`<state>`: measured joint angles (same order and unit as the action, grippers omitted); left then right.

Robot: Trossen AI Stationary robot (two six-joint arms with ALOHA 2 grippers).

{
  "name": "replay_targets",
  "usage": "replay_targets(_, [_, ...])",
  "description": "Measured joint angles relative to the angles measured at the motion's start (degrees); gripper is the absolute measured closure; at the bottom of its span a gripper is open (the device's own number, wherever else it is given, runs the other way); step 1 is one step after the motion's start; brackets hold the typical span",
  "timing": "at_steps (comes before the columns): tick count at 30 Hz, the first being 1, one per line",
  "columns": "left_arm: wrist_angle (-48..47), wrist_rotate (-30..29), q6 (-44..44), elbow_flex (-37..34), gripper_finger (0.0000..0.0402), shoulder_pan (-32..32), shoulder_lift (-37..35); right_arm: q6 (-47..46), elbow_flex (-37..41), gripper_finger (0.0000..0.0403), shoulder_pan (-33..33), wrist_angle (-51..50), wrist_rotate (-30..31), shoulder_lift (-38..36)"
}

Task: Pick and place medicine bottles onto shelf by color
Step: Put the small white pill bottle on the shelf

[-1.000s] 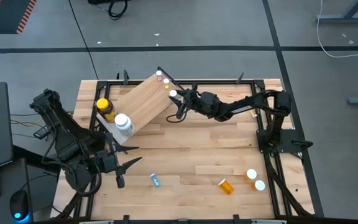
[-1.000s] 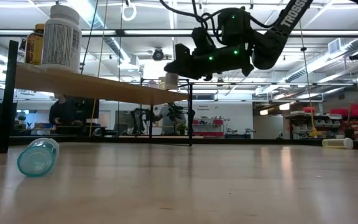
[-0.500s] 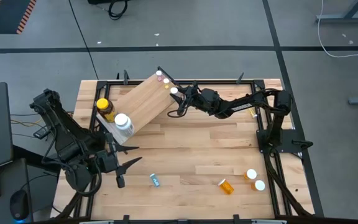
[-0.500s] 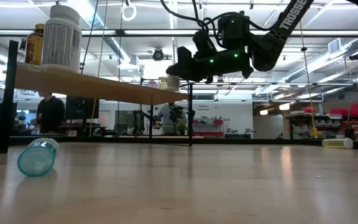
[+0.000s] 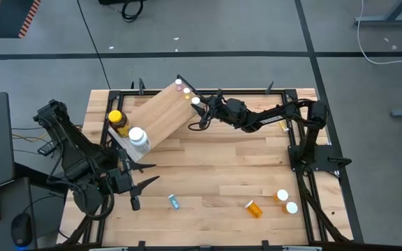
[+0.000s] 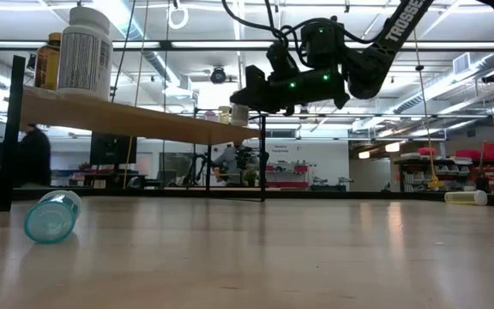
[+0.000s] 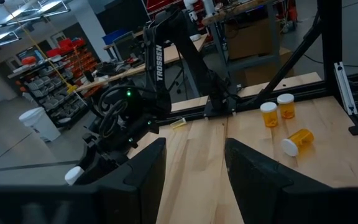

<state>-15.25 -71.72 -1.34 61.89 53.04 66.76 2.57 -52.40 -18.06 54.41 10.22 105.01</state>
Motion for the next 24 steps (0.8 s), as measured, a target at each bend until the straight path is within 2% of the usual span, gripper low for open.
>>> replay_targets(24, [-0.01,0.02,-0.01,0.0,0.023,0.0,0.0,-1.0,0.0,0.0224,-0.57,-0.57,-2.4,0.0])
